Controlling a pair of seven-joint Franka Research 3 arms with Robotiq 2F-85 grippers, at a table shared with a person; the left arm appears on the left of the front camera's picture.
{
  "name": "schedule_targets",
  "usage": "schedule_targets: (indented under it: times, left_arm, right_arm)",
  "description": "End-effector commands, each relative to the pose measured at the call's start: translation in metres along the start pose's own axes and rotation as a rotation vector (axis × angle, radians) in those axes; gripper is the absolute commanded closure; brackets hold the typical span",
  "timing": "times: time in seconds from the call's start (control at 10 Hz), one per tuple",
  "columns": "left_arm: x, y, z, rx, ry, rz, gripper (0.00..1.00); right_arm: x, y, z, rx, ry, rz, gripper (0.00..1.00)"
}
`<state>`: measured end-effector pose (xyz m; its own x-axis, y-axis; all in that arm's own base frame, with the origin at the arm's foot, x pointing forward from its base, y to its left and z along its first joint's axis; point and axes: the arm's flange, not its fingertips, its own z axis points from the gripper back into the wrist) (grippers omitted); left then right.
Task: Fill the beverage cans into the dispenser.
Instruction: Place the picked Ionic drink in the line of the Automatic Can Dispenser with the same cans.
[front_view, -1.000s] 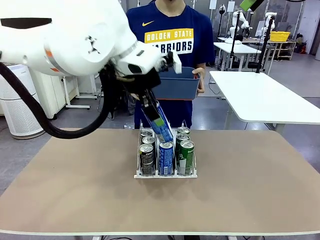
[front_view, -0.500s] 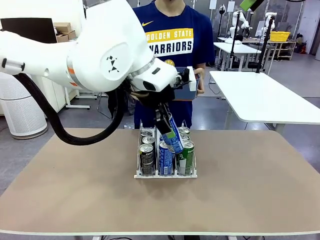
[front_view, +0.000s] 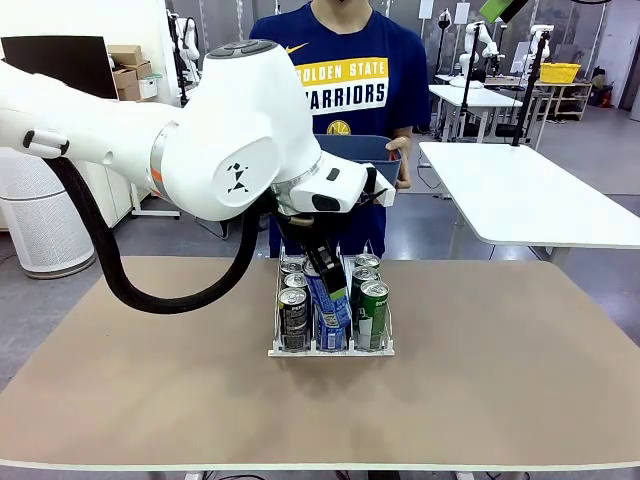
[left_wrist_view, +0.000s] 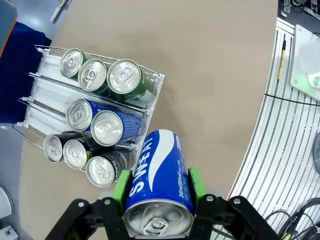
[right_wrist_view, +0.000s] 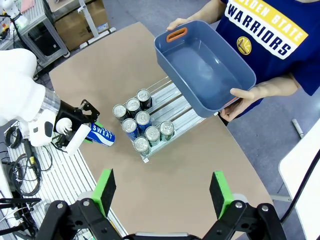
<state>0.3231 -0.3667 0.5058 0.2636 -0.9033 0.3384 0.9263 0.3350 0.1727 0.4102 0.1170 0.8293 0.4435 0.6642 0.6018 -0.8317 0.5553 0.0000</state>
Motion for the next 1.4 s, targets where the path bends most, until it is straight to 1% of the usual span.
schedule_targets:
  times: [0.0,0.1,0.2,0.3,0.6,0.7,0.8,1.0,1.1,1.2,1.3]
  left_arm:
    - [0.003,-0.003,0.003,0.001,-0.021,-0.108,0.42]
    - [0.000,0.000,0.000,0.000,0.000,0.000,0.42]
    - [0.002,-0.004,-0.007,0.027,0.040,0.108,0.42]
    - [0.007,-0.011,-0.018,0.032,0.057,0.154,0.42]
    - [0.010,-0.021,-0.035,0.082,0.049,0.148,0.42]
    - [0.012,-0.025,-0.041,0.115,0.054,0.100,0.42]
    - [0.008,-0.026,-0.042,0.112,0.044,0.103,1.00]
    - [0.012,-0.030,-0.047,0.114,0.014,0.124,1.00]
    - [0.012,-0.027,-0.048,0.116,0.028,0.148,1.00]
    - [0.010,-0.028,-0.041,0.080,0.045,0.099,1.00]
    - [0.010,-0.028,-0.041,0.080,0.045,0.099,1.00]
  right_arm:
    - [-0.002,0.002,0.001,0.001,0.001,-0.001,0.00]
    - [-0.002,0.002,0.001,0.001,0.001,-0.001,0.00]
    - [-0.002,0.002,0.001,0.001,0.001,-0.001,0.00]
    - [-0.002,0.002,0.001,0.001,0.001,-0.001,0.00]
    - [-0.002,0.002,0.001,0.001,0.001,-0.001,0.00]
    - [-0.002,0.002,0.001,0.001,0.001,-0.001,0.00]
    - [-0.002,0.002,0.001,0.001,0.001,-0.001,0.00]
    - [-0.002,0.002,0.001,0.001,0.001,-0.001,0.00]
    - [-0.002,0.002,0.001,0.001,0.001,-0.001,0.00]
    - [-0.002,0.002,0.001,0.001,0.001,-0.001,0.00]
    - [-0.002,0.002,0.001,0.001,0.001,-0.001,0.00]
